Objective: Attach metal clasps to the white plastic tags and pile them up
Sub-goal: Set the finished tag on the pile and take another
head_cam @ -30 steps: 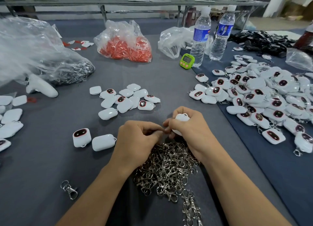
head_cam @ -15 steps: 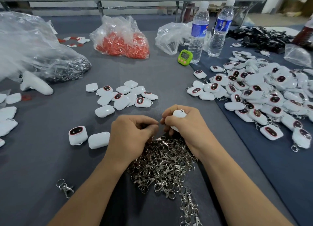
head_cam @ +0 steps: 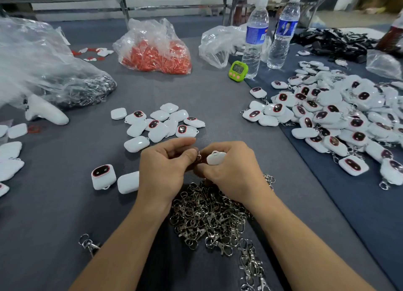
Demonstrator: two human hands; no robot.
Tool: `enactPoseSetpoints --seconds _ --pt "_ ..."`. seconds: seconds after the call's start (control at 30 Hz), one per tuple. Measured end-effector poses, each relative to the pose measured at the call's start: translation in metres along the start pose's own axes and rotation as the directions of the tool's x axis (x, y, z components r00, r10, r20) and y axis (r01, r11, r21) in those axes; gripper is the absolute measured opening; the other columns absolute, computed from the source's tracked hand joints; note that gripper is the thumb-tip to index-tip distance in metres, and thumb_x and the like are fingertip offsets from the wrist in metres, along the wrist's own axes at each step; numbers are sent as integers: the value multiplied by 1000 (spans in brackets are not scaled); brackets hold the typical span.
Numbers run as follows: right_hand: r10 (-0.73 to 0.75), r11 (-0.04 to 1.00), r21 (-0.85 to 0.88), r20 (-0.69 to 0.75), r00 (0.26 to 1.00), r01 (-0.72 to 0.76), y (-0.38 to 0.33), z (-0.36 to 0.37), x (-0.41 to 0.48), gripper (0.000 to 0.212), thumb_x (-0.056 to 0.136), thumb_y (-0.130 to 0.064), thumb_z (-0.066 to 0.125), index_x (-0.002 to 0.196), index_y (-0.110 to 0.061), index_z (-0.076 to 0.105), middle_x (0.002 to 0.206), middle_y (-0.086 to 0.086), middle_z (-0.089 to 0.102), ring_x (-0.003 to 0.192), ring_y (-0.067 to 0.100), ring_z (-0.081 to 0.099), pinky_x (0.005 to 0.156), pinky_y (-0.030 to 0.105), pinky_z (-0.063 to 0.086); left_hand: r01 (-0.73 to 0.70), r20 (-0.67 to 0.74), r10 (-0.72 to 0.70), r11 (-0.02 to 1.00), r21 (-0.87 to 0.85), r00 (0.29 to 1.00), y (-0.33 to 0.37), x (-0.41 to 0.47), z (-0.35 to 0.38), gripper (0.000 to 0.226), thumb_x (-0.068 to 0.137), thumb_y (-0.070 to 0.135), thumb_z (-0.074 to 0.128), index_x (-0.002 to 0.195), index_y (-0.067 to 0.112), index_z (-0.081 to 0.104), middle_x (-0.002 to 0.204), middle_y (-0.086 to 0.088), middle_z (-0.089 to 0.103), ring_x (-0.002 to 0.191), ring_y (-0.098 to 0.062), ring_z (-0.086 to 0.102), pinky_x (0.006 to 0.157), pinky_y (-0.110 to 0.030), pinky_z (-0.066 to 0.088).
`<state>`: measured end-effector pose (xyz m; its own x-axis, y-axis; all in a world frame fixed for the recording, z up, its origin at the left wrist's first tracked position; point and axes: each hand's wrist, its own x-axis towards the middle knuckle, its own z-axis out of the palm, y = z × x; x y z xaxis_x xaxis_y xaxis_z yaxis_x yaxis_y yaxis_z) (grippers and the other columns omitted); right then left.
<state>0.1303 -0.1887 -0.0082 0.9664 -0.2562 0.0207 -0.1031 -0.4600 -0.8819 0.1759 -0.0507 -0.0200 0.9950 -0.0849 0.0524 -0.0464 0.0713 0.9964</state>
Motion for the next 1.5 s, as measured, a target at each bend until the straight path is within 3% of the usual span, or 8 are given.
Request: enactPoseSetpoints --seconds 0.33,0.53,0.67,0.83,1.0,1.23,1.4,1.5 --pt "-4 999 -41 -127 992 -1 7 -6 5 21 77 -12 77 73 -33 81 63 -16 71 63 -2 66 51 7 43 -227 -51 248 937 264 967 0 -3 1 40 76 2 82 87 40 77 80 16 77 75 -3 74 75 -17 58" --pt "-89 989 -128 -167 982 68 9 -7 3 18 83 -15 75 79 -32 81 70 -14 74 72 -1 68 62 14 54 -182 -59 188 978 107 980 0 1 1 41 74 -6 82 88 33 81 80 4 78 72 -9 73 70 -18 57" --pt "-104 994 -1 -176 979 106 5 -5 1 17 81 -27 82 74 -41 76 69 -25 72 73 -5 68 63 9 50 -233 -39 239 965 117 970 -1 -1 3 40 76 -6 81 88 32 80 81 6 78 76 -10 75 72 -17 57" --pt "-112 992 39 -187 976 121 4 -3 2 22 79 -23 82 77 -44 75 64 -21 70 68 -2 67 58 11 47 -270 19 270 949 165 963 1 -4 4 48 77 -9 79 88 38 79 84 7 78 81 -11 76 76 -20 59" --pt "-87 988 112 -184 979 108 7 -2 6 20 79 -20 76 78 -41 76 63 -17 71 63 1 65 58 15 46 -397 110 390 808 434 914 3 -13 4 38 80 7 80 93 42 78 85 28 74 78 4 72 76 -16 56" --pt "43 928 372 -101 994 -2 5 -1 9 6 64 -23 73 68 -23 77 59 -1 67 52 13 53 54 33 46 -200 16 210 900 387 978 2 -8 5 19 81 21 83 79 39 78 75 24 74 72 4 70 67 -11 52" --pt "-77 992 83 -157 985 91 10 -1 6 13 77 -24 78 72 -36 76 60 -14 69 56 1 60 53 14 43 -203 9 220 886 416 976 3 -9 6 19 87 25 76 82 44 75 71 19 73 67 -6 68 67 -27 56" --pt "-117 993 -18 -179 977 116 12 3 4 14 80 -25 80 70 -34 75 62 -20 69 63 -3 64 54 8 43 -284 36 328 750 598 944 2 -12 5 9 90 28 72 90 38 71 77 20 71 73 -5 65 71 -32 53"
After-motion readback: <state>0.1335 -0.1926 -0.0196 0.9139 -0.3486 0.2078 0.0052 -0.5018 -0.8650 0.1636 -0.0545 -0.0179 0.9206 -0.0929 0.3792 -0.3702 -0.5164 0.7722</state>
